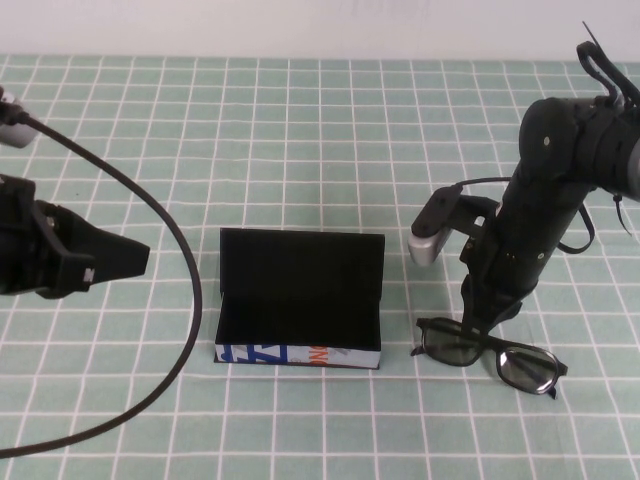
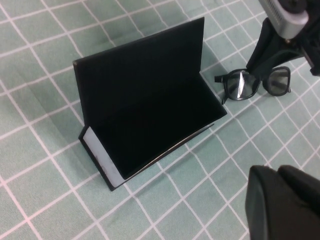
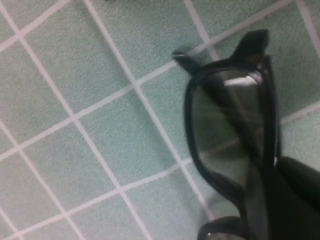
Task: Return glasses to glasses case
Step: Pick up the glasses from the table
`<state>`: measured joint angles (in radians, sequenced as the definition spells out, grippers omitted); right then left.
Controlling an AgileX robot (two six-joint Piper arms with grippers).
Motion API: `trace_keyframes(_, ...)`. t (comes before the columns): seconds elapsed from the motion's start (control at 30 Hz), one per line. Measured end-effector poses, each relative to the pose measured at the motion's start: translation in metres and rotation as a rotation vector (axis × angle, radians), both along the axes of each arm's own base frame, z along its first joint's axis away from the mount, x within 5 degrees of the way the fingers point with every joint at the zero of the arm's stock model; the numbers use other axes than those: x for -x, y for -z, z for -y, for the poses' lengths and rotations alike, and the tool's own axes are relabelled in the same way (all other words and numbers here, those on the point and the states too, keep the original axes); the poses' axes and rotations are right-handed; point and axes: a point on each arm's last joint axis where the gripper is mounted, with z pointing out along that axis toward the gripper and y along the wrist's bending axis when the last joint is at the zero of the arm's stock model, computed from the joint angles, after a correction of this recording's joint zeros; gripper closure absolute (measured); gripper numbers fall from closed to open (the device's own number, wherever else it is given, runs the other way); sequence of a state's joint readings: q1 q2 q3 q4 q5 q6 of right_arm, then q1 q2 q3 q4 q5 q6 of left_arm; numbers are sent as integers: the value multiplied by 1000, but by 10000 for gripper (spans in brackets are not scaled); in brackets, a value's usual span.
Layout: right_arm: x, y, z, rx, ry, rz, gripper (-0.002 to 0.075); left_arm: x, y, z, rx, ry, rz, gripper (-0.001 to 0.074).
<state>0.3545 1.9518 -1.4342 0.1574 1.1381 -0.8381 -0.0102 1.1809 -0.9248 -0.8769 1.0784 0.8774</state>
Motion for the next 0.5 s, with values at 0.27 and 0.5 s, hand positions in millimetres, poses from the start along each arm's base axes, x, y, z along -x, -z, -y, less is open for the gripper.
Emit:
trace_keyframes(0.27, -8, -22, -6, -38, -5, 18, 737, 0, 0, 0, -6, 1, 0, 737)
trace_keyframes(0.5, -18, -41, -10, -64, -7, 81, 737, 0, 0, 0, -6, 0, -1, 737)
